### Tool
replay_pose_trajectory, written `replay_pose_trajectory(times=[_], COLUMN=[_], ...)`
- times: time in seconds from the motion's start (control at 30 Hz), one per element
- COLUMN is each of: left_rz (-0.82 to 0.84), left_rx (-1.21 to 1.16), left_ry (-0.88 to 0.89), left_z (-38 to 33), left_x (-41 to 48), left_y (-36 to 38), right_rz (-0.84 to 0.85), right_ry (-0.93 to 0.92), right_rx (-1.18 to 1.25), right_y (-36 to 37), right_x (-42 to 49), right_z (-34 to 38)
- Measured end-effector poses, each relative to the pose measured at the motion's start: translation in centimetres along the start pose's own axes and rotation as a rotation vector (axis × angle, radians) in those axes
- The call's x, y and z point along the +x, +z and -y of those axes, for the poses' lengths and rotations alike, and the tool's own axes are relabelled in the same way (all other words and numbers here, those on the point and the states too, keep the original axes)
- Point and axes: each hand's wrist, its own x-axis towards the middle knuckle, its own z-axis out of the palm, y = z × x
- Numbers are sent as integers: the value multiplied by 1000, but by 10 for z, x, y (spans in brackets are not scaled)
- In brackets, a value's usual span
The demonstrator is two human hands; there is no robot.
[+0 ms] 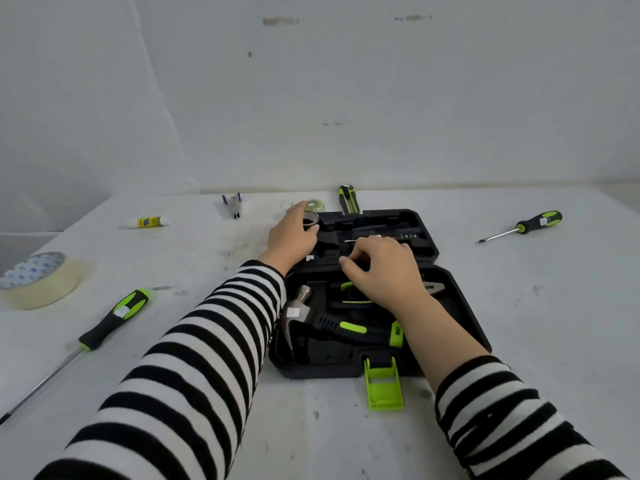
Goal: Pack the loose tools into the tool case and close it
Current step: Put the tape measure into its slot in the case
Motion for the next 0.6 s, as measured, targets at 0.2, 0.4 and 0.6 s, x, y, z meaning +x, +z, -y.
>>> replay_pose_trajectory(times=[0.2,0.4,0.6], left_rz=[167,234,251], left_rx=[293,453,463], left_ry=[67,101,79], left_z=[0,-3,-3], left_x=[7,3,-1], left_y=[1,0,0], right_rz=[-8,-12,-10], right_ry=[-1,0,2], right_rx=[22,34,40], right_y=[1,0,1], right_x=[1,1,1], right_z=[0,0,-1])
